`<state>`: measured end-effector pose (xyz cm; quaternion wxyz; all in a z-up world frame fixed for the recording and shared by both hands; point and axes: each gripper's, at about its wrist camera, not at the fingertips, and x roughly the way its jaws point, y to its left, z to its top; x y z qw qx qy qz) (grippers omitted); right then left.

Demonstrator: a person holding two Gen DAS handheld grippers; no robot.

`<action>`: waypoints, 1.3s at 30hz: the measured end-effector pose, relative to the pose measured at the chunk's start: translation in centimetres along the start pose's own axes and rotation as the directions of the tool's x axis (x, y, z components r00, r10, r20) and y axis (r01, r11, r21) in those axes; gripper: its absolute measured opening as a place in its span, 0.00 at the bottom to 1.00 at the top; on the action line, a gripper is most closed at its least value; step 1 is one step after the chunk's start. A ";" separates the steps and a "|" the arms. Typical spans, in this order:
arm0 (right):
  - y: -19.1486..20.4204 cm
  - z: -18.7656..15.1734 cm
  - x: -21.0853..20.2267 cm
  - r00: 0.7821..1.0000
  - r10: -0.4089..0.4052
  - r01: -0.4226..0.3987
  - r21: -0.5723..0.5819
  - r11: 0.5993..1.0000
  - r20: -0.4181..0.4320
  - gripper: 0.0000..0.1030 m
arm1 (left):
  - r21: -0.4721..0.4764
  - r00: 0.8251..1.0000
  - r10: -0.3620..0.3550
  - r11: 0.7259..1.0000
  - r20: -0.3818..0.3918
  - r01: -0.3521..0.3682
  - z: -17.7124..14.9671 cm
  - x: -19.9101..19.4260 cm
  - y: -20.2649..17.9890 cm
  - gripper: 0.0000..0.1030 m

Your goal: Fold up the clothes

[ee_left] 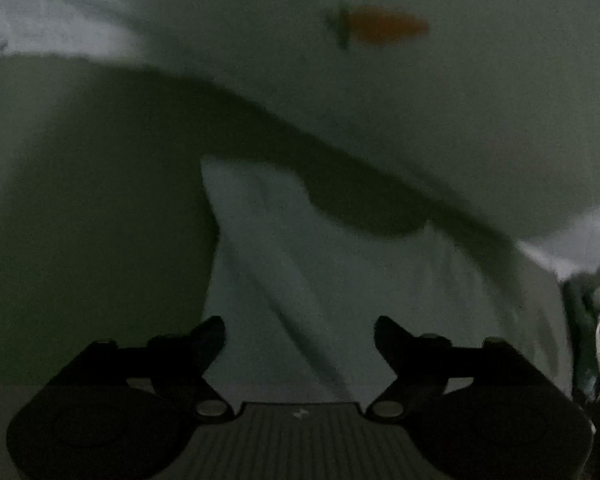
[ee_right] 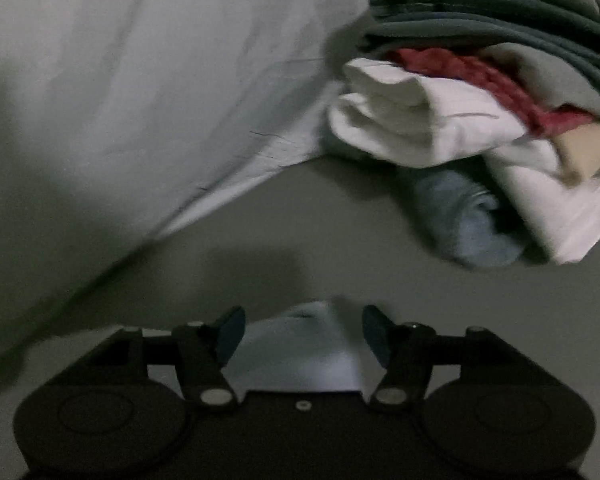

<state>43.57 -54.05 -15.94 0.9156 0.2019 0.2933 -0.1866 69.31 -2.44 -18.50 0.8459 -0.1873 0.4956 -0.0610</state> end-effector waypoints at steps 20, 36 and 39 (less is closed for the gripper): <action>0.0 0.6 3.0 0.992 0.084 -0.089 -0.043 0.995 -0.093 0.05 | 0.337 0.961 0.274 0.909 -0.035 -0.247 -0.6 4.3 -4.6 1.00; -2.3 -3.5 2.0 0.776 0.573 -0.497 0.815 0.299 0.263 0.03 | 0.342 0.962 0.271 0.907 -0.023 -0.247 -0.8 4.3 -4.5 1.00; -0.4 -6.4 2.5 0.692 0.602 -0.491 0.871 -0.010 0.397 0.03 | 0.343 0.963 0.270 0.906 -0.021 -0.247 -0.9 4.3 -4.5 1.00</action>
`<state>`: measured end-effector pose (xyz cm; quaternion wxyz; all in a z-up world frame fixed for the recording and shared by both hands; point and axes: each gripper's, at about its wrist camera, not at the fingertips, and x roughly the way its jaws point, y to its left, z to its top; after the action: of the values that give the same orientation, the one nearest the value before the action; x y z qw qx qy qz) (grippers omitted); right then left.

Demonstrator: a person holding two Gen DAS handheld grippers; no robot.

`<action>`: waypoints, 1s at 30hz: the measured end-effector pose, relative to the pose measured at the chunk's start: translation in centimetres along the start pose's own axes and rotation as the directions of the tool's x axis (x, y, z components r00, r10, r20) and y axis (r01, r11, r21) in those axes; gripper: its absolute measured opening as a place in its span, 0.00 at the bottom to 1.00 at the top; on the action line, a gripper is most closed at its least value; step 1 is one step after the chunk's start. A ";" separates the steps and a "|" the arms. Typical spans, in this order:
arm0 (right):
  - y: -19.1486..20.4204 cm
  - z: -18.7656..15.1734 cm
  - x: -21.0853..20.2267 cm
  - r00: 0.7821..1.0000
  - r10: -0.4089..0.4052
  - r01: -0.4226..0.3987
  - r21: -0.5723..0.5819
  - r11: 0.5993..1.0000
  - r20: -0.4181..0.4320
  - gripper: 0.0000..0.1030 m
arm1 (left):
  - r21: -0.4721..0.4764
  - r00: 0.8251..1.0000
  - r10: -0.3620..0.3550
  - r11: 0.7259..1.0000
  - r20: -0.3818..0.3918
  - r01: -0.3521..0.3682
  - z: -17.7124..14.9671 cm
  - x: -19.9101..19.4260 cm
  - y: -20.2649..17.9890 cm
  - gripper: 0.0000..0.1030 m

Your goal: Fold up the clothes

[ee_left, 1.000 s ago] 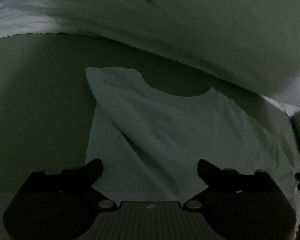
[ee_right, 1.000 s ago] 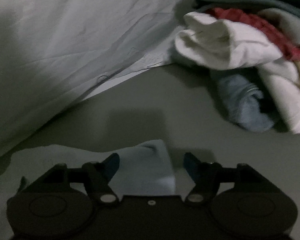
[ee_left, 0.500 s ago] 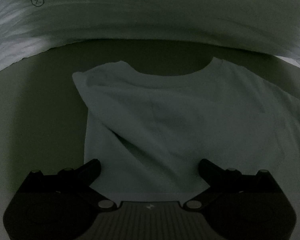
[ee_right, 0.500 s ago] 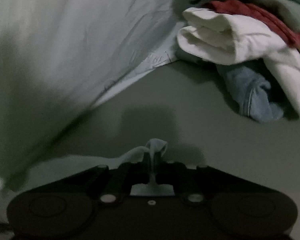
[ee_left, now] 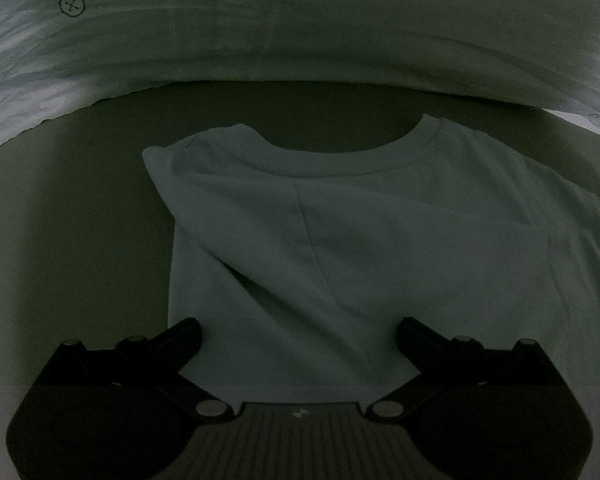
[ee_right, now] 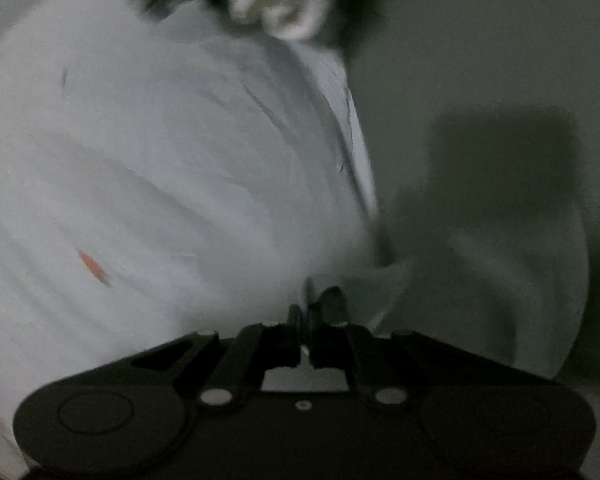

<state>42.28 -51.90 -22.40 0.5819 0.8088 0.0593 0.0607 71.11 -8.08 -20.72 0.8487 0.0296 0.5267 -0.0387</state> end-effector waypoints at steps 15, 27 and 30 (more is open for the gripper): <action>-4.3 -17.0 8.7 0.942 0.169 -0.073 0.313 0.947 -0.291 0.03 | -0.186 0.997 -0.083 0.979 0.003 0.082 -1.2 -3.1 6.3 1.00; -13.9 -24.9 13.8 0.867 -0.262 0.342 0.123 0.931 -0.424 0.13 | -0.290 1.000 -0.009 0.957 -0.023 0.002 -6.6 -6.2 13.8 1.00; -12.7 -25.4 14.0 0.841 -0.282 0.360 0.088 0.929 -0.462 0.48 | -0.311 0.999 -0.038 0.950 -0.024 0.029 -7.6 -7.0 14.3 1.00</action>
<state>51.54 -21.80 -26.01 0.4833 0.7992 0.3295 0.1386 62.65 7.07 -17.66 0.8341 -0.1125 0.5392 0.0305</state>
